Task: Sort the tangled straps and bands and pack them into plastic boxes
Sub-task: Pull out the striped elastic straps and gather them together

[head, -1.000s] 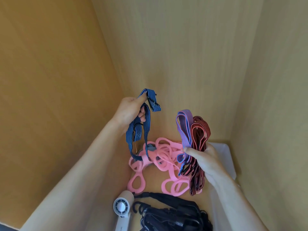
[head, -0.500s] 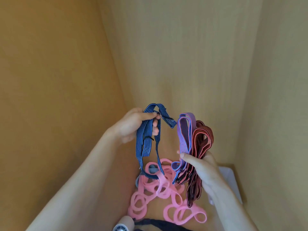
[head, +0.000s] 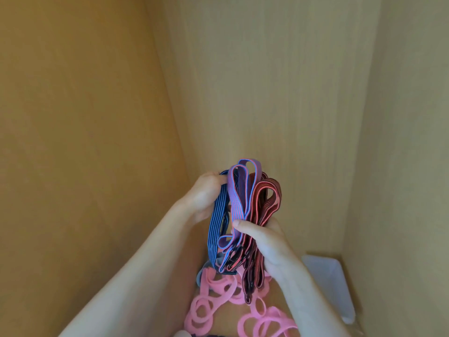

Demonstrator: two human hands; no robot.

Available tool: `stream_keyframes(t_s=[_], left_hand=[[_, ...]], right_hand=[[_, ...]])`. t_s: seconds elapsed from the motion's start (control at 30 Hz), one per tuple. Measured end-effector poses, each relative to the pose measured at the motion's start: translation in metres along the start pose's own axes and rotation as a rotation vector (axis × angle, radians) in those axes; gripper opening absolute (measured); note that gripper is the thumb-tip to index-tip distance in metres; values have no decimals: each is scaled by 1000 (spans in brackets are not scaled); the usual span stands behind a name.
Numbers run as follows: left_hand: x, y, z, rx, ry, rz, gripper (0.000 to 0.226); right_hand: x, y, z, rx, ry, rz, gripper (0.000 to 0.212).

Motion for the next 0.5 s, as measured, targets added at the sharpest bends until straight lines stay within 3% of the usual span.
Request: stream_keyframes(t_s=[0.17, 0.33, 0.5], left_hand=[[2, -1, 9, 29, -59, -51, 28], [6, 1, 23, 76, 29, -39, 36], [33, -1, 17, -14, 459, -126, 40]], right_hand=[[-6, 3, -7, -29, 22, 11, 32], [-12, 4, -11, -43, -13, 69, 33], [3, 2, -10, -41, 9, 44, 27]])
Point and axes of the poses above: each hand's wrist, its own y-axis towards the middle knuckle, its own x-axis out of the back of the hand, z = x × y, the point moved 9 cm from there along y, towards the middle knuckle, and after that the axes turned 8 degrees about y, right-handed, at the moved point
